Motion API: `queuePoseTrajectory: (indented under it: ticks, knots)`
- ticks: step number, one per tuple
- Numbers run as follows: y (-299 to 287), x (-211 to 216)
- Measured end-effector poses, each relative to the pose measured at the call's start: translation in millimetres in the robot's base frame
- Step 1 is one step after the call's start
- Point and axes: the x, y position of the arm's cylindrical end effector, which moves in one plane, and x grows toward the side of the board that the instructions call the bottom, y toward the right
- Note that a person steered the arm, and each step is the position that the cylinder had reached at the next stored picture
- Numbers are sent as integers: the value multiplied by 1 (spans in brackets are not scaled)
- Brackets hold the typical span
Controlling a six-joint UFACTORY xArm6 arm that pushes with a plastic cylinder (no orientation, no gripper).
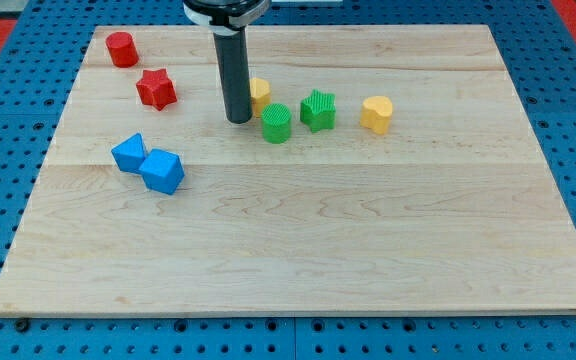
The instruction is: Push the red star towards the top center of the board
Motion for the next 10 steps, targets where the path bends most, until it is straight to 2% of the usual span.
queuePoseTrajectory:
  ticks: [3, 4, 5, 6, 7, 8, 9, 10]
  knots:
    - [-58, 14]
    - [-114, 27]
    - [-165, 6]
    - [-97, -44]
    - [-28, -56]
    - [-47, -38]
    - [-92, -14]
    - [-117, -69]
